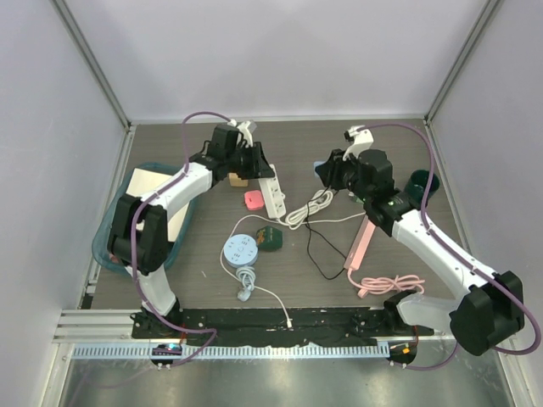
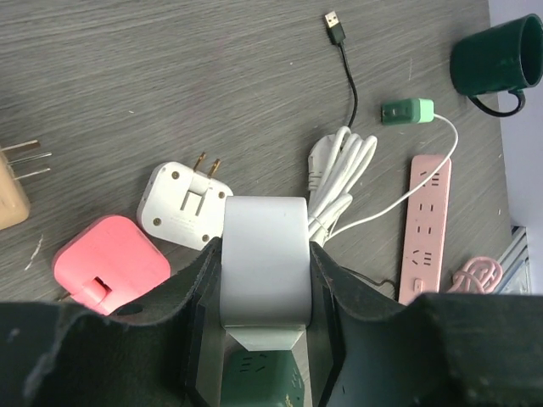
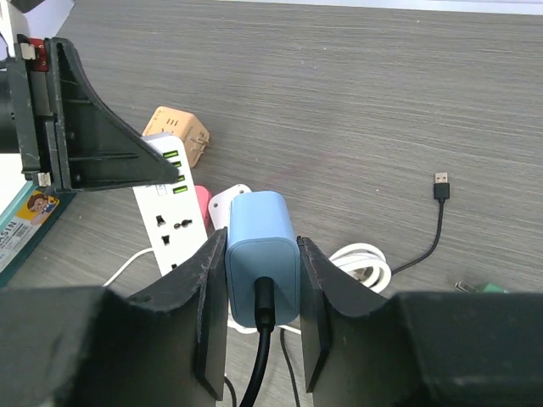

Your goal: Pull the plug off the socket

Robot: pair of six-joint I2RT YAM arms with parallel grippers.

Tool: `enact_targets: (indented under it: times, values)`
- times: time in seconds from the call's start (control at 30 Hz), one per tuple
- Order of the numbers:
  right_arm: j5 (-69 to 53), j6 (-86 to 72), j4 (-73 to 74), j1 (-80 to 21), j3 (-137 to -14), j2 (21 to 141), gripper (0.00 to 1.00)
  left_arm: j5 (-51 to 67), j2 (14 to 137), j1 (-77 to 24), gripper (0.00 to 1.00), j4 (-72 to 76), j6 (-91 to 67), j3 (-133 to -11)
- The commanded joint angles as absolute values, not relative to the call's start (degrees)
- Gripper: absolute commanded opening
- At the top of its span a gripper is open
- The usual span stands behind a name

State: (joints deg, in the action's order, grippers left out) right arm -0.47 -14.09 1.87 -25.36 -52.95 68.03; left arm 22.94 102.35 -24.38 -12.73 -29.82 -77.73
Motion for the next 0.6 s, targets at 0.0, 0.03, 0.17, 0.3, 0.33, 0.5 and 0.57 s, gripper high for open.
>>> enact_targets:
  times: [0.0, 0.03, 0.17, 0.3, 0.33, 0.5, 0.57]
  values:
    - [1.23, -12.22, 1.76, -25.93, -55.28, 66.10, 0.01, 24.86, 102.31, -24.70, 0.00, -10.91, -28.65, -77.79]
    - [2.71, -12.22, 1.93, -25.75, -55.11, 65.92, 0.01, 25.57, 102.30, -24.70, 0.00, -9.85, -29.35, -77.09]
    - [13.68, -13.09, 4.91, -25.40, -55.72, 65.22, 0.01, 30.04, 103.44, -24.70, 0.00, -5.99, -31.28, -78.83]
    - [21.36, -16.87, 11.42, -23.82, -54.51, 64.08, 0.01, 33.04, 107.56, -24.70, 0.00, -1.42, -34.71, -84.44]
    - [21.27, -17.66, 11.43, -23.64, -53.62, 62.42, 0.01, 33.39, 108.71, -24.70, 0.00, -0.62, -35.41, -85.68]
    - [19.42, -18.55, 10.99, -23.03, -49.93, 58.19, 0.01, 36.56, 116.00, -24.70, 0.01, 3.25, -39.63, -93.67]
    - [19.34, -18.11, 11.07, -23.03, -49.22, 57.31, 0.01, 37.70, 119.61, -24.70, 0.06, 3.16, -40.16, -95.70]
